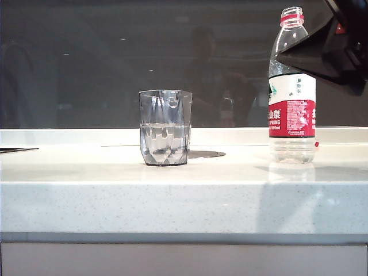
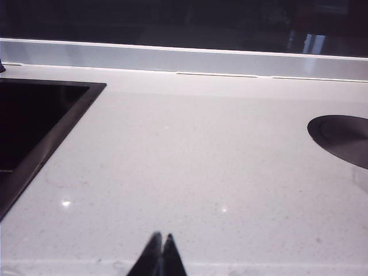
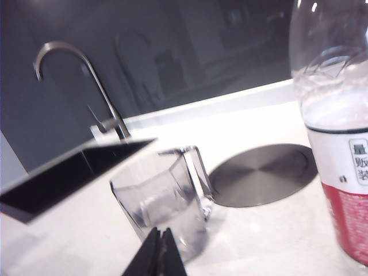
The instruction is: Pick up the mineral water bottle on the table and pour water into the mug until it's half full.
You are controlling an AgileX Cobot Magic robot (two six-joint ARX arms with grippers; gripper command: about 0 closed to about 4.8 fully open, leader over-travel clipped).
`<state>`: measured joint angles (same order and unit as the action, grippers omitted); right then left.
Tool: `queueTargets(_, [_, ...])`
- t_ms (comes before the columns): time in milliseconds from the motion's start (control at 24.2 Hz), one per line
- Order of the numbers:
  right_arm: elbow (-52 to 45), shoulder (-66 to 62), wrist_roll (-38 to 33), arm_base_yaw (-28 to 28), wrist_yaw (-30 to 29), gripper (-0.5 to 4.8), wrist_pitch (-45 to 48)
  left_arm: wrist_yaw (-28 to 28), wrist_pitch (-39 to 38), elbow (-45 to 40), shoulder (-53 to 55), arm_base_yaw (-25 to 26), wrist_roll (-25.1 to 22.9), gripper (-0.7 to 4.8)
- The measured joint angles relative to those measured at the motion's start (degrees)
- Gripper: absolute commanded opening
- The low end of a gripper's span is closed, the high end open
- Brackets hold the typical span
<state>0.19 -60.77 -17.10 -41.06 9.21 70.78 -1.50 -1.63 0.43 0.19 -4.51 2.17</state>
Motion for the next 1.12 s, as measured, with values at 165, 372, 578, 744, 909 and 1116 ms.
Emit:
queueTargets(165, [0.0, 8.4, 8.7, 2.9, -0.2, -0.08, -10.3, 0.0, 0.0, 0.0, 0.0, 0.0, 0.0, -0.04])
queueTargets(372, [0.1, 32.6, 10.5, 17.9, -2.0, -0.08, -39.2, 0.0, 0.0, 0.0, 0.0, 0.0, 0.0, -0.04])
queueTargets(578, [0.1, 48.2, 14.0, 31.2, -3.3, -0.08, -56.5, 0.0, 0.0, 0.0, 0.0, 0.0, 0.0, -0.04])
queueTargets(744, [0.1, 54.6, 15.7, 38.5, -3.3, -0.08, -61.6, 0.0, 0.0, 0.0, 0.0, 0.0, 0.0, -0.04])
queueTargets(909, [0.1, 60.3, 19.0, 42.1, -3.3, -0.08, -63.2, 0.0, 0.0, 0.0, 0.0, 0.0, 0.0, -0.04])
queueTargets(1116, [0.1, 60.7, 18.6, 42.8, -4.0, -0.08, -62.8, 0.0, 0.0, 0.0, 0.0, 0.0, 0.0, -0.04])
